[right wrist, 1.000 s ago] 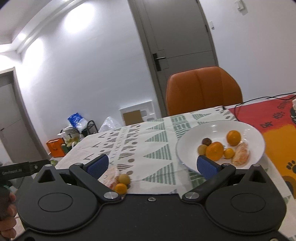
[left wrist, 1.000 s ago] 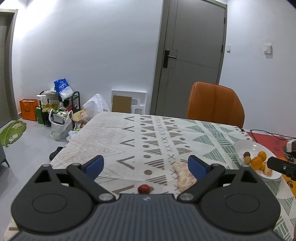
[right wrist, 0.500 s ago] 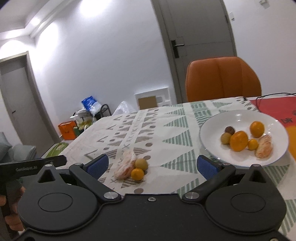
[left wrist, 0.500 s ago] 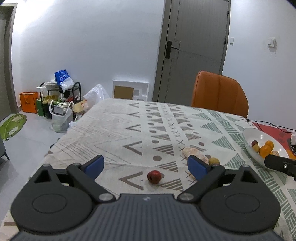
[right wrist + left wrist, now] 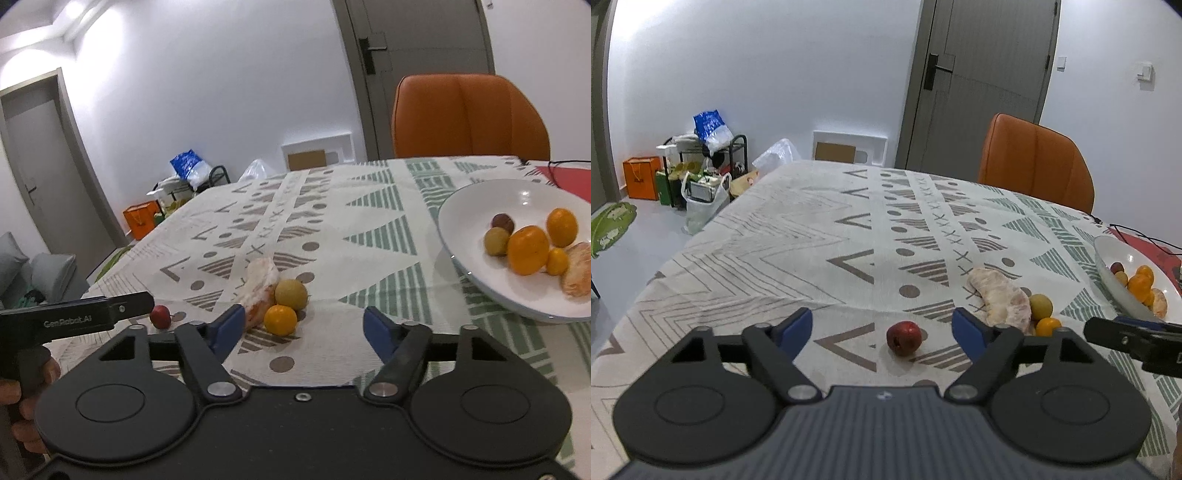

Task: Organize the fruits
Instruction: 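Grasp a small mandarin with the right gripper while the left gripper grasps a red plum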

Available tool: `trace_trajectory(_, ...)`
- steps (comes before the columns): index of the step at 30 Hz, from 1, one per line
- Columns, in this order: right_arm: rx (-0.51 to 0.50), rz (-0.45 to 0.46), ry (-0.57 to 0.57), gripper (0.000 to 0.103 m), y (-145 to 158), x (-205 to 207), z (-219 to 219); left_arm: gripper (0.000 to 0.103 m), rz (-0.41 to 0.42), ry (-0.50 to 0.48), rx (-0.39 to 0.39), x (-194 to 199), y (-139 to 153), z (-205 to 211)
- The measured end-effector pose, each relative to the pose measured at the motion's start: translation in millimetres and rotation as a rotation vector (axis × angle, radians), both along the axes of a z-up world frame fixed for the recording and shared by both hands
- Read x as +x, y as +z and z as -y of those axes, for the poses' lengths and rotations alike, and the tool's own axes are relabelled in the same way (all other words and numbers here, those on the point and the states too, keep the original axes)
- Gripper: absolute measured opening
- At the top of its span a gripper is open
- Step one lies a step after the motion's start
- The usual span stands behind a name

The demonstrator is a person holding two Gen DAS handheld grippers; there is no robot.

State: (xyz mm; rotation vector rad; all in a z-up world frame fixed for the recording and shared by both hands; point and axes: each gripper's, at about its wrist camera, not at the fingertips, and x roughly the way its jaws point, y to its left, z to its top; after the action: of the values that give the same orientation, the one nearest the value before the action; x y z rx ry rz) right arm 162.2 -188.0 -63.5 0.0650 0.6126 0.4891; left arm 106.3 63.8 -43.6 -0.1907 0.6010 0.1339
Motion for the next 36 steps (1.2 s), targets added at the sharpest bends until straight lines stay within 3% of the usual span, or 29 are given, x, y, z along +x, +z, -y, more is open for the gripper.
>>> trace_trajectory(6, 0.004, -0.020, 0.012, 0.063, -5.2, 7.2, -4.4, 0.069, -0.027, -0.014, -0.013, 7.5, -7.4, 1.9)
trace_trajectory(13, -0.022, -0.050, 0.008, 0.052, -18.6, 23.6, -16.1, 0.042, -0.045, -0.028, -0.054, 15.3, -18.0, -1.2)
trace_trajectory(16, -0.041, -0.037, 0.016, 0.042, -21.9, 26.8, -22.9, 0.028, -0.043, -0.031, -0.053, 17.3, -19.2, -3.2)
trace_trajectory(18, -0.035, -0.037, 0.037, 0.026, -22.8, 26.4, -25.8, 0.023, -0.051, -0.031, -0.048, 18.9, -18.1, -4.2)
trace_trajectory(19, -0.020, -0.045, 0.045, 0.022, -23.3, 26.9, -25.9, 0.022, -0.054, -0.033, -0.053, 19.3, -17.2, -4.7)
trace_trajectory(36, 0.077, 0.026, -0.045, 0.022, 4.4, 10.9, 22.4, 0.022, 0.003, -0.107, -0.004, 24.7, 11.7, 44.2)
